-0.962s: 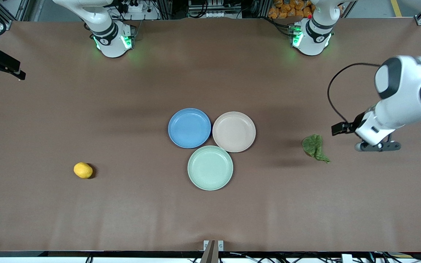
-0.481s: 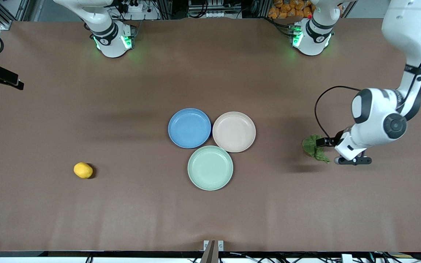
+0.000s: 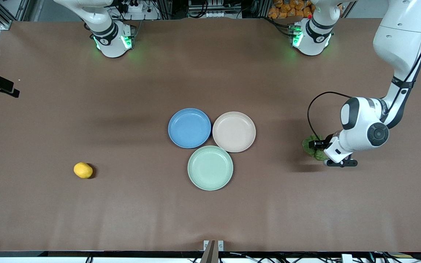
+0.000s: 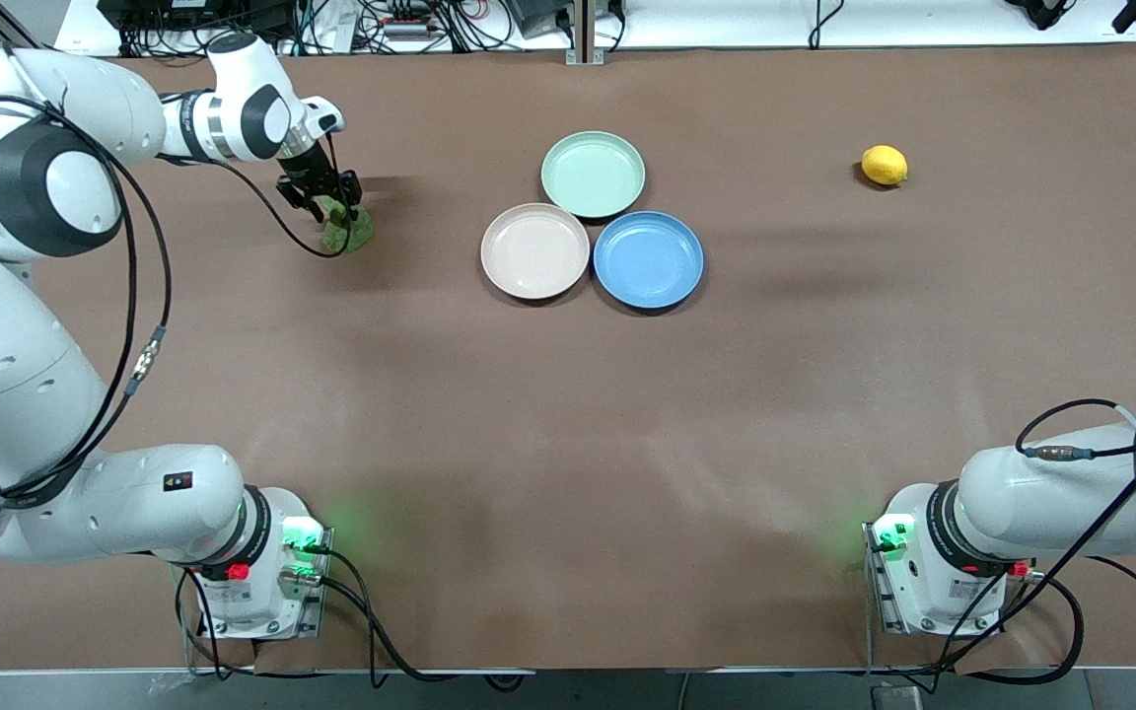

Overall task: Place lemon and lettuce in plates
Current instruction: 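Close the left gripper on the lettuce leaf and lift it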

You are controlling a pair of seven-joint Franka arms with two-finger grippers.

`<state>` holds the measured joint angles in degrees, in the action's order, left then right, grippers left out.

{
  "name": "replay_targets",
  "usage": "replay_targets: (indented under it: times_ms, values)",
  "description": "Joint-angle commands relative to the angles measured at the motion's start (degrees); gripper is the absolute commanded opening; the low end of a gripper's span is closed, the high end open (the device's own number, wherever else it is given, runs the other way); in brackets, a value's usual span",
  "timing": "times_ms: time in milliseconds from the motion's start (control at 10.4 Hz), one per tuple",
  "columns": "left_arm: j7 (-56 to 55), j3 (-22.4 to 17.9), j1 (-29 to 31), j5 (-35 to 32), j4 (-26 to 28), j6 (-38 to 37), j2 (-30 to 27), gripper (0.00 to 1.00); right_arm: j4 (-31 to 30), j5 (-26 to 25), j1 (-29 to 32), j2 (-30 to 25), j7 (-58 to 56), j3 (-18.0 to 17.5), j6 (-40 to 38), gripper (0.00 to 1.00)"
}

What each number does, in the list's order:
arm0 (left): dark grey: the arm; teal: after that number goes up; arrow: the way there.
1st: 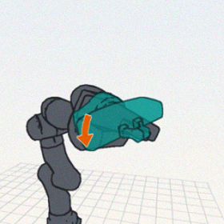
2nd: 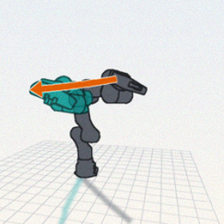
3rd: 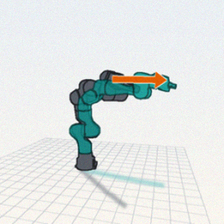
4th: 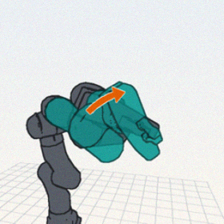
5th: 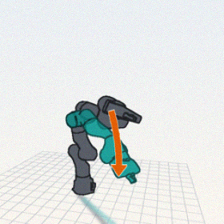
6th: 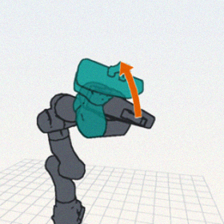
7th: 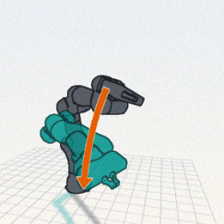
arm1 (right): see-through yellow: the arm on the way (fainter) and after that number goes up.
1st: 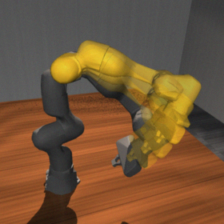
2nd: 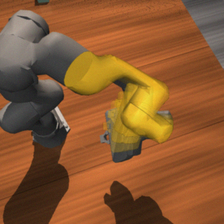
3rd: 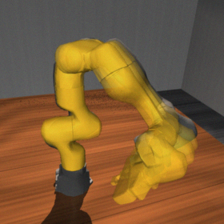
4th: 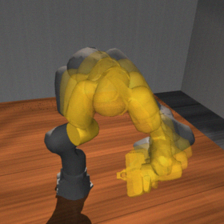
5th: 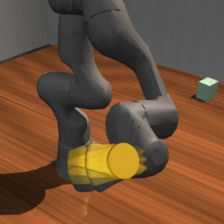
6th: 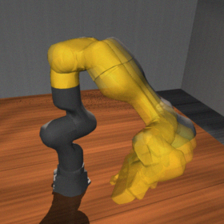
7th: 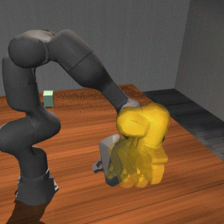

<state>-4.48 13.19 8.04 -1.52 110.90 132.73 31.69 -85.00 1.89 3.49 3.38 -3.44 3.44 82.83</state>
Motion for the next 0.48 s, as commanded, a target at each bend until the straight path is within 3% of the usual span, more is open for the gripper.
replay_targets:
  times_ms: [0, 192, 385]
  values:
    - [0.0, -0.1, -0.2, -1.5, -1.0, 0.2, 1.3, 0.12, 1.4, 0.5, 0.4, 1.8, -0.1, -0.4, 0.7, 1.00]
    - [-0.4, -0.2, -0.1, -1.4, -1.1, 0.2, 1.4, 0.00, 1.4, 0.2, 0.1, 1.7, -0.1, -0.4, 0.6, 1.00]
    - [-2.0, 0.0, -0.6, -1.5, -1.1, -0.4, 0.3, 0.00, 1.6, 0.1, 0.0, 1.6, -0.1, -0.4, 0.7, 1.00]
